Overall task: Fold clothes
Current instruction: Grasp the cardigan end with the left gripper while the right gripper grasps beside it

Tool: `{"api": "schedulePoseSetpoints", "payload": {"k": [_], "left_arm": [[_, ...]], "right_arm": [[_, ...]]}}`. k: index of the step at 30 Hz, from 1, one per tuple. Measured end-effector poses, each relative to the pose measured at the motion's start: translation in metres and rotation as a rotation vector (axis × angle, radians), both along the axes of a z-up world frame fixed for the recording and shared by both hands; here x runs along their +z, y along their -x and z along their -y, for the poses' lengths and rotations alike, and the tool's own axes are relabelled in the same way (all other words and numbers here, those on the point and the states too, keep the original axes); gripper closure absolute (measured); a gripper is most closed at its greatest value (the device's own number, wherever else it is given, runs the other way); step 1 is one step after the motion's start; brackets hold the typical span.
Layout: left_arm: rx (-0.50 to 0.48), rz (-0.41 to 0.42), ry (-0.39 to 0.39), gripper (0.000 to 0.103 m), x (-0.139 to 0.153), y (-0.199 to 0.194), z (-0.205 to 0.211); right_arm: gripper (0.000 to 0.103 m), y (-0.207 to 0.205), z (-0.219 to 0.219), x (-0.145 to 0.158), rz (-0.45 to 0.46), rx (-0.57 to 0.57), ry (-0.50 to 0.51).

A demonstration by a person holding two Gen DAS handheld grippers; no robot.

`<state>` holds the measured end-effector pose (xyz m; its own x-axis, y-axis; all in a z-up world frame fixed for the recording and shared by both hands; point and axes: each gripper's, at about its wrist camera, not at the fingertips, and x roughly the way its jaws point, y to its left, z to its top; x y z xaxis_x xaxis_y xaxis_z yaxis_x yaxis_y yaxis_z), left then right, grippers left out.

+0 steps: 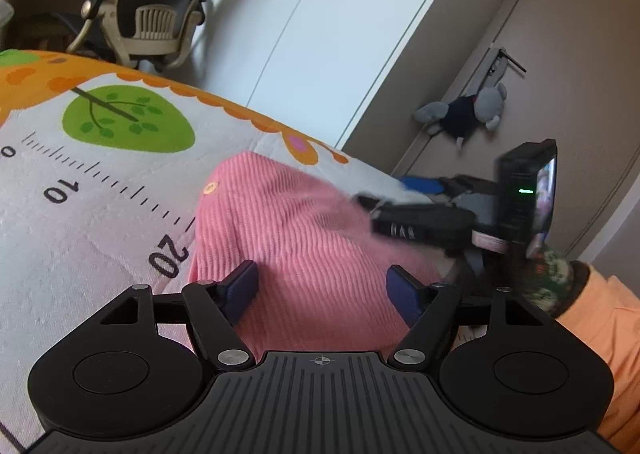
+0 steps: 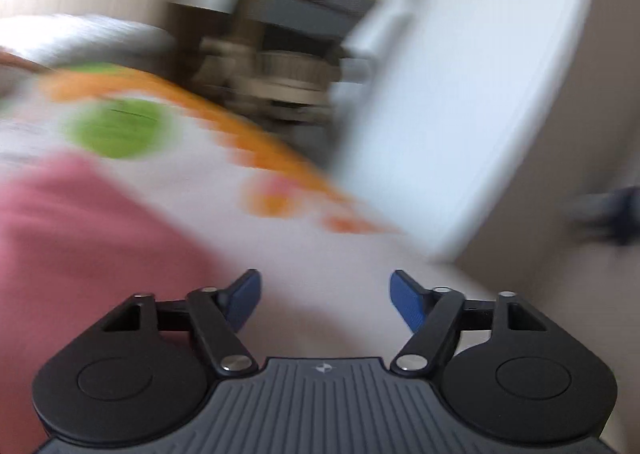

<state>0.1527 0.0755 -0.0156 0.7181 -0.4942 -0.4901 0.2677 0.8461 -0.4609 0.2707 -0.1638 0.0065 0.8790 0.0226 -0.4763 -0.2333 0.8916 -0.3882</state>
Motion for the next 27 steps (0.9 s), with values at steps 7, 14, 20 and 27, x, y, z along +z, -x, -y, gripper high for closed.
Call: {"api": "schedulePoseSetpoints", "payload": {"k": [7, 14, 20, 27], "left_arm": [[0.002, 0.003, 0.007, 0.023, 0.001, 0.0, 0.002], [0.011, -0.006, -0.008, 0.022, 0.004, 0.0, 0.005], [0.017, 0.003, -0.031, 0.014, 0.015, 0.002, 0.005], [0.134, -0.074, 0.082, 0.012, 0.005, -0.01, -0.042]], "right_arm": [[0.033, 0.052, 0.02, 0.022, -0.03, 0.148, -0.171], [0.026, 0.094, 0.009, 0.012, -0.221, 0.387, -0.285], [0.019, 0.095, 0.01, -0.007, -0.225, 0.336, -0.264], [0.016, 0.099, 0.021, -0.012, -0.245, 0.311, -0.325]]}}
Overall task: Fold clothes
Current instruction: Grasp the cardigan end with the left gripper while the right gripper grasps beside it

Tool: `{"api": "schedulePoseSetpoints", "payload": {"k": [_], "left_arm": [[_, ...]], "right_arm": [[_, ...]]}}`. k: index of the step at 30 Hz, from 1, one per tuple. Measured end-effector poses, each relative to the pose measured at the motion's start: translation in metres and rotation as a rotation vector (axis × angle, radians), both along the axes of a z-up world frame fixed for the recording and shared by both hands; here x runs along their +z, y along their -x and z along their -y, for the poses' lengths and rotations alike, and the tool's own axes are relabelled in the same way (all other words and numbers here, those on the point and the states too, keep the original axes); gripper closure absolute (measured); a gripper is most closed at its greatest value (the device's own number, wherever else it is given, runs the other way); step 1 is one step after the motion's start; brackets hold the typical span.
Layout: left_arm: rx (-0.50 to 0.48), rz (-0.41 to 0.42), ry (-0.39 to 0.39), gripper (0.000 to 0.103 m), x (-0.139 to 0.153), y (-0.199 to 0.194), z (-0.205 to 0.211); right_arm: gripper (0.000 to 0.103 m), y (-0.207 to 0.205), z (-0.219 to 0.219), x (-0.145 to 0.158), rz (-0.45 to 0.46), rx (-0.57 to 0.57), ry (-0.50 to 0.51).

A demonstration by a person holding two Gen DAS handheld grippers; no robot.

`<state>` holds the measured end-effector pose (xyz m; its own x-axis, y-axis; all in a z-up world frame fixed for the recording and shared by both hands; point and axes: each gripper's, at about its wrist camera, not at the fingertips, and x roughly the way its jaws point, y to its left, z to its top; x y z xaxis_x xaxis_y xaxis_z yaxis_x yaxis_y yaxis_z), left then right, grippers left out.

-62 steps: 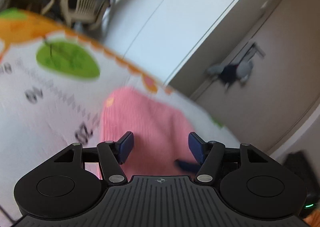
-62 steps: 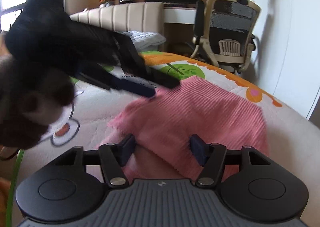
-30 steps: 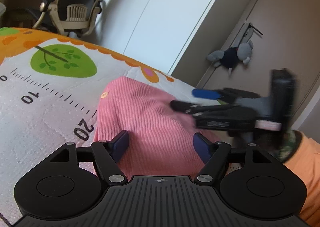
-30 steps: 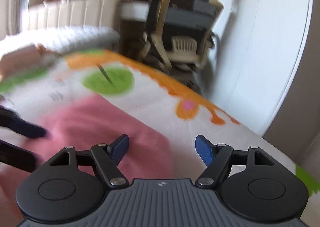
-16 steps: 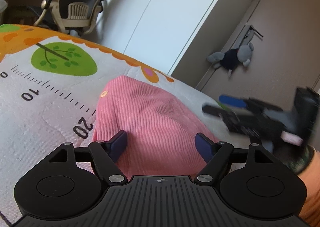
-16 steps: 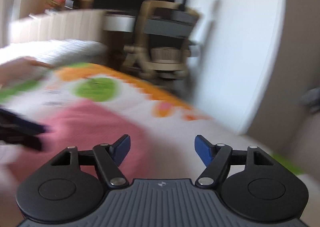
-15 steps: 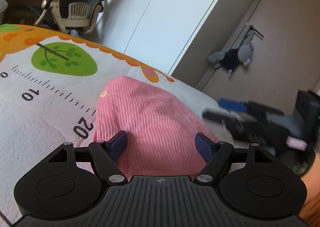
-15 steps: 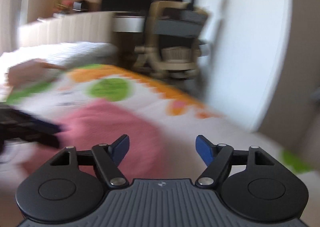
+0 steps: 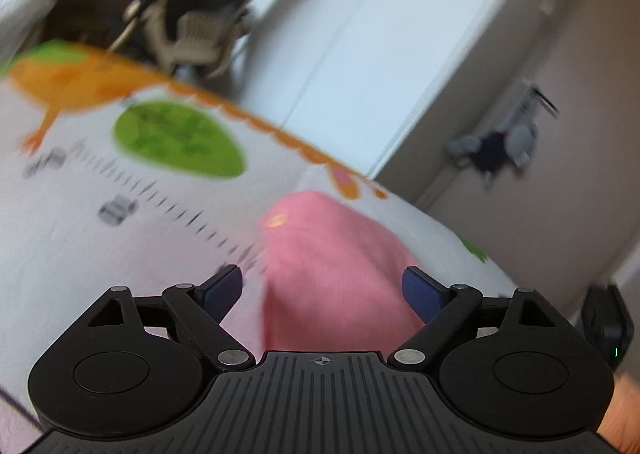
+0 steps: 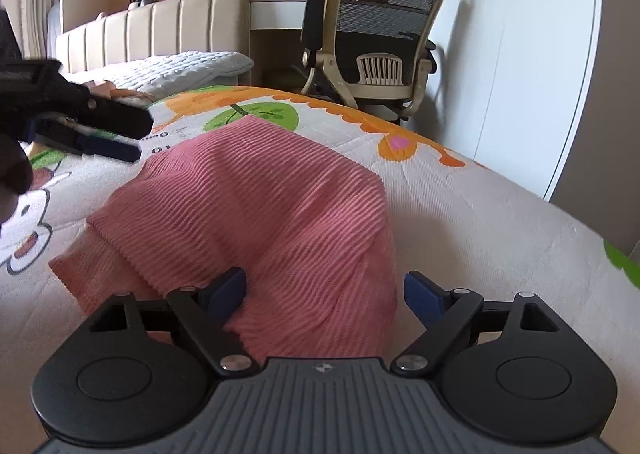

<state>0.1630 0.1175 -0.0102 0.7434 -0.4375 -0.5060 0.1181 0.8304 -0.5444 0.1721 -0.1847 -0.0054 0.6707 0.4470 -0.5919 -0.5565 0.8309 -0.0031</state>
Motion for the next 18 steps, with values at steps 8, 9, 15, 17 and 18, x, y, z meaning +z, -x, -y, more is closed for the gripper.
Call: {"api": "schedulePoseSetpoints", "payload": {"k": [8, 9, 15, 17, 18], "left_arm": [[-0.083, -0.045, 0.04, 0.025, -0.029, -0.007, 0.023], [-0.088, -0.036, 0.025, 0.029, -0.028, -0.007, 0.025], [-0.049, 0.037, -0.001, 0.043, -0.018, -0.009, 0.016], [-0.008, 0.077, -0.025, 0.043, -0.011, -0.014, 0.009], [0.015, 0.096, -0.048, 0.043, -0.008, -0.017, 0.004]], "right_arm": [[0.026, -0.02, 0.016, -0.005, -0.167, -0.035, -0.158], [0.039, -0.02, 0.013, -0.004, -0.169, -0.021, -0.155], [0.067, -0.034, -0.035, 0.01, -0.085, 0.08, -0.035], [0.067, -0.047, -0.053, 0.013, -0.052, 0.092, -0.009], [0.067, -0.054, -0.06, 0.011, -0.04, 0.092, 0.002]]}}
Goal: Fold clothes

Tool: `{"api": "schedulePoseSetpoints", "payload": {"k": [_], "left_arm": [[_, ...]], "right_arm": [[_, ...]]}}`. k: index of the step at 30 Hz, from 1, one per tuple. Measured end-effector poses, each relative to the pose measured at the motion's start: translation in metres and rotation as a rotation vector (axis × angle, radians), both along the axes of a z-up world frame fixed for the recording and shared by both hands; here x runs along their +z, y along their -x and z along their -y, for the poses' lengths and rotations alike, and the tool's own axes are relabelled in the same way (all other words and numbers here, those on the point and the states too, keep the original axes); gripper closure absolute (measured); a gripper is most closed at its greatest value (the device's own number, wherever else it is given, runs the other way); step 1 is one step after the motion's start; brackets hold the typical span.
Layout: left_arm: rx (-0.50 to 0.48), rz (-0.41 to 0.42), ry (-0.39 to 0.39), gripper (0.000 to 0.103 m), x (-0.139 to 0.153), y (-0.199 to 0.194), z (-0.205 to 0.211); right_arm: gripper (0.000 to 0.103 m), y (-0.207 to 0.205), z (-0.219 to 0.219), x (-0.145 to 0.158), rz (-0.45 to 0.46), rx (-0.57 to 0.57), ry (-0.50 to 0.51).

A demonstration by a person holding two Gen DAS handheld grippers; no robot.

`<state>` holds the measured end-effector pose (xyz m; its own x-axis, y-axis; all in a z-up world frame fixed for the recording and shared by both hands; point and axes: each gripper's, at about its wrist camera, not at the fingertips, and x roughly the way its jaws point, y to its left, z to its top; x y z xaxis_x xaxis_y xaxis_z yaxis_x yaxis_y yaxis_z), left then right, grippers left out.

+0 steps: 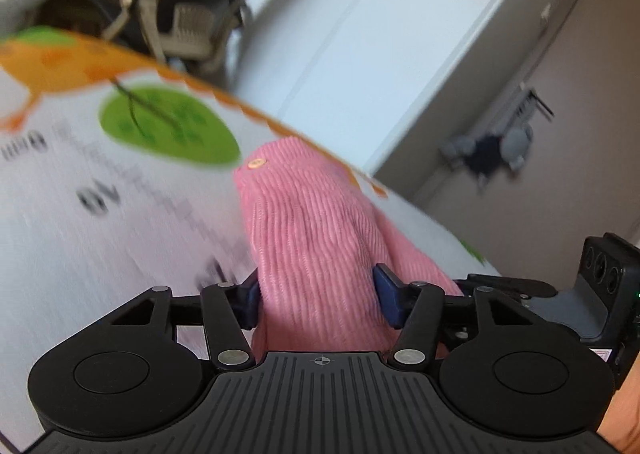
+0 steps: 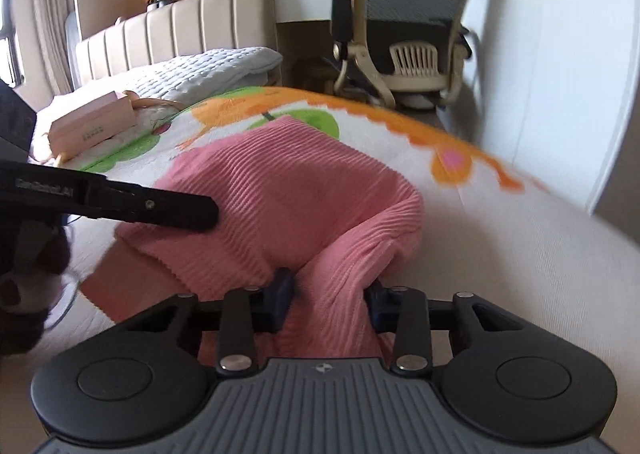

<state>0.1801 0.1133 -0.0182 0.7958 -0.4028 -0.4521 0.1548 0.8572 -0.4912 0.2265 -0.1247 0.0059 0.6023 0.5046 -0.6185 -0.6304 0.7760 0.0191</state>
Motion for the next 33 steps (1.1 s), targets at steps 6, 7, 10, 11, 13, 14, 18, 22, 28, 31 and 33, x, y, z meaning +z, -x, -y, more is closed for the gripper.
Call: {"api": "schedulePoseSetpoints", "payload": {"k": [6, 7, 10, 11, 13, 14, 18, 22, 28, 31, 33], "left_arm": [[0.09, -0.044, -0.103, 0.021, -0.012, -0.013, -0.02], [0.089, -0.043, -0.102, 0.02, -0.014, -0.011, -0.021], [0.086, -0.044, -0.078, 0.017, -0.019, -0.005, -0.026], [0.086, -0.043, -0.077, 0.017, -0.02, -0.005, -0.026], [0.086, -0.039, -0.095, 0.017, -0.018, -0.002, -0.022], [0.085, -0.037, -0.105, 0.017, -0.018, -0.001, -0.021], [0.079, -0.037, -0.084, 0.016, -0.018, -0.001, -0.025], [0.076, -0.034, -0.07, 0.015, -0.019, 0.0, -0.026], [0.063, -0.033, -0.066, 0.011, -0.02, -0.001, -0.025], [0.062, -0.034, -0.063, 0.011, -0.02, -0.002, -0.026], [0.06, -0.034, -0.063, 0.01, -0.02, -0.002, -0.025]], "right_arm": [[0.058, -0.025, -0.017, 0.005, -0.008, -0.003, 0.028], [0.058, -0.024, -0.016, 0.011, 0.006, -0.005, 0.037], [0.057, -0.028, -0.016, 0.04, 0.055, -0.013, 0.023], [0.057, -0.033, -0.021, 0.048, 0.06, -0.008, 0.013], [0.057, -0.042, -0.038, 0.057, 0.061, 0.021, 0.005], [0.057, -0.048, -0.051, 0.057, 0.058, 0.039, 0.007], [0.057, -0.075, -0.109, 0.036, 0.004, 0.095, 0.041], [0.054, -0.091, -0.138, 0.008, -0.01, 0.111, 0.124], [0.05, -0.072, -0.105, 0.029, 0.006, 0.079, 0.062], [0.045, -0.045, -0.072, 0.041, 0.025, 0.069, 0.013], [0.043, -0.029, -0.049, 0.038, -0.005, 0.061, -0.027]]}}
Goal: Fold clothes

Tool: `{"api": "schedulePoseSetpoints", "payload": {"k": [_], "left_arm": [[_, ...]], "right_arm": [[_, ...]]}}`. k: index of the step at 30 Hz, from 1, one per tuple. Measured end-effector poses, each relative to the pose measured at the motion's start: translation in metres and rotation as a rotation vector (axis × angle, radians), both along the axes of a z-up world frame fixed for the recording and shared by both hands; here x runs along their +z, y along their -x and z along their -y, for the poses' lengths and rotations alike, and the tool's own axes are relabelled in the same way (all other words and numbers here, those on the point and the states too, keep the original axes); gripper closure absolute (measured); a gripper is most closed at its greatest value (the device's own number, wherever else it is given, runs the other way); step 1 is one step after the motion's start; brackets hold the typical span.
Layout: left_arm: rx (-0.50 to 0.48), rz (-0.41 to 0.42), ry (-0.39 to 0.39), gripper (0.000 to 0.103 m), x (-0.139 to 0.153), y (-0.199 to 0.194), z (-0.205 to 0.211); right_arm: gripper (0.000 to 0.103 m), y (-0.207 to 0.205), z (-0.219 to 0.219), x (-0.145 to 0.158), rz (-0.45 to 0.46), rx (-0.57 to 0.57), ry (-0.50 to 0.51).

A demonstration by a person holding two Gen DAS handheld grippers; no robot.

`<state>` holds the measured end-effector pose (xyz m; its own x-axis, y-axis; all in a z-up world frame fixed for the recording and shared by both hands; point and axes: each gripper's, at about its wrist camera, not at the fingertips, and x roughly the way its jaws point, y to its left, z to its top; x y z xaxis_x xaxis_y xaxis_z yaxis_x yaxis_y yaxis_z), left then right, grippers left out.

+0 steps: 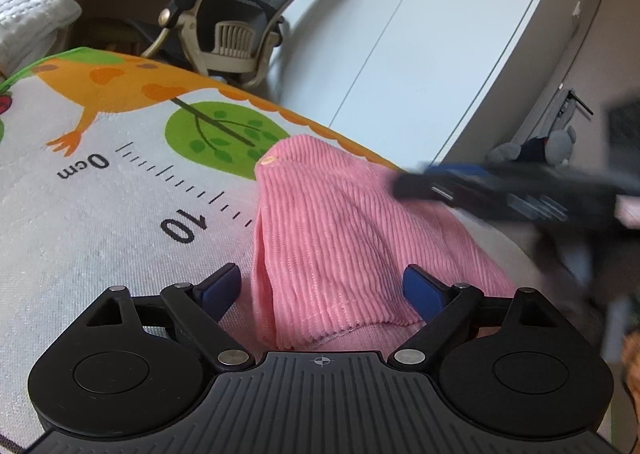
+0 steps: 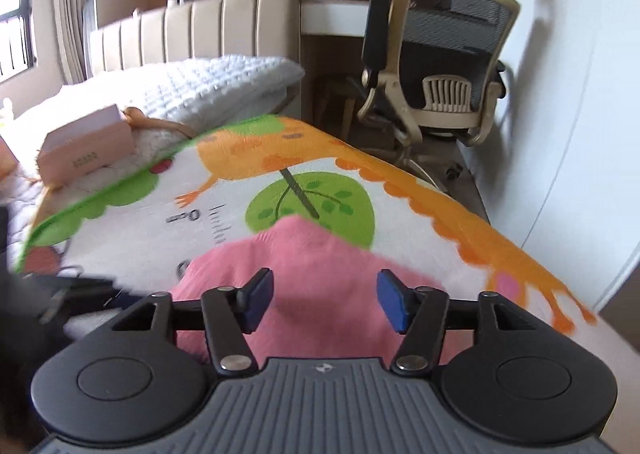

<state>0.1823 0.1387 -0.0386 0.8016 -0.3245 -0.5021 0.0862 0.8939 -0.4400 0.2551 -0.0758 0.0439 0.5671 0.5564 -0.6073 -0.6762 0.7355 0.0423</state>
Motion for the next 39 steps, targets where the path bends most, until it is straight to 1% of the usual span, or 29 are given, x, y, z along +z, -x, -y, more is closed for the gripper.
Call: {"api": "schedulePoseSetpoints", "payload": {"k": [2, 5, 6, 7, 9, 10, 11, 13, 14, 16, 18, 19, 21, 22, 23, 24, 25, 28, 30, 32, 34, 36, 37, 39], "left_arm": [[-0.001, 0.0, 0.004, 0.01, 0.0, -0.001, -0.001], [0.002, 0.002, 0.014, 0.009, -0.001, -0.001, -0.002], [0.006, 0.004, 0.019, 0.009, -0.001, -0.001, -0.003], [0.01, 0.006, 0.025, 0.009, -0.001, -0.001, -0.004], [0.05, 0.03, 0.028, 0.009, 0.001, 0.006, -0.007], [0.073, 0.052, 0.026, 0.008, 0.003, 0.013, -0.009], [0.074, 0.079, 0.022, 0.008, 0.006, 0.02, -0.009], [0.04, 0.109, -0.024, 0.007, 0.01, 0.032, -0.002], [0.021, 0.111, -0.053, 0.007, 0.011, 0.036, 0.003], [-0.019, 0.104, -0.114, 0.007, 0.014, 0.041, 0.015], [-0.005, 0.086, -0.168, 0.007, 0.014, 0.041, 0.022], [0.011, 0.071, -0.176, 0.007, 0.013, 0.039, 0.023], [0.043, 0.036, -0.152, 0.007, 0.01, 0.034, 0.017], [0.053, 0.028, -0.135, 0.007, 0.009, 0.034, 0.013], [0.061, 0.023, -0.118, 0.007, 0.007, 0.034, 0.01], [0.068, 0.018, -0.101, 0.007, 0.006, 0.034, 0.007], [0.074, 0.016, -0.096, 0.006, 0.006, 0.034, 0.005], [0.091, 0.013, -0.107, 0.006, 0.006, 0.035, 0.005], [0.105, 0.007, -0.126, 0.006, 0.007, 0.036, 0.008], [0.103, 0.0, -0.138, 0.006, 0.008, 0.037, 0.008], [0.099, -0.006, -0.149, 0.006, 0.01, 0.038, 0.008], [0.094, -0.013, -0.159, 0.006, 0.011, 0.039, 0.008], [0.081, -0.003, -0.17, 0.006, 0.014, 0.041, 0.008], [0.036, 0.056, -0.168, 0.006, 0.028, 0.048, 0.008]], "right_arm": [[0.043, 0.014, 0.02, -0.009, -0.041, -0.019, -0.024], [0.041, 0.024, 0.034, -0.036, -0.077, -0.075, 0.006], [0.037, 0.027, 0.035, -0.043, -0.069, -0.093, 0.016], [0.035, 0.03, 0.036, -0.048, -0.055, -0.108, 0.011], [0.035, 0.032, 0.033, -0.047, -0.032, -0.116, 0.017], [0.035, 0.034, 0.031, -0.045, -0.016, -0.117, 0.026], [0.035, 0.037, 0.03, -0.043, 0.011, -0.115, 0.037], [0.035, 0.048, 0.031, -0.038, 0.093, -0.095, 0.071], [0.035, 0.057, 0.031, -0.035, 0.143, -0.08, 0.098], [0.035, 0.074, 0.034, -0.033, 0.213, -0.032, 0.144], [0.035, 0.089, 0.035, -0.033, 0.246, 0.031, 0.189], [0.035, 0.095, 0.034, -0.038, 0.273, 0.046, 0.237], [0.035, 0.105, 0.032, -0.047, 0.324, 0.072, 0.33], [0.038, 0.104, 0.032, -0.051, 0.345, 0.064, 0.357], [0.057, 0.102, 0.032, -0.054, 0.36, 0.054, 0.376], [0.08, 0.096, 0.033, -0.05, 0.352, 0.033, 0.358], [0.085, 0.089, 0.034, -0.042, 0.349, 0.003, 0.318], [0.087, 0.08, 0.037, -0.016, 0.379, -0.046, 0.221], [0.087, 0.081, 0.039, -0.007, 0.383, -0.034, 0.2], [0.087, 0.083, 0.041, -0.015, 0.353, -0.021, 0.23], [0.087, 0.083, 0.047, -0.031, 0.291, -0.015, 0.262], [0.087, 0.083, 0.06, -0.047, 0.234, -0.019, 0.273], [0.087, 0.085, 0.066, -0.05, 0.22, -0.023, 0.271], [0.085, 0.09, 0.078, -0.05, 0.209, -0.029, 0.242]]}}
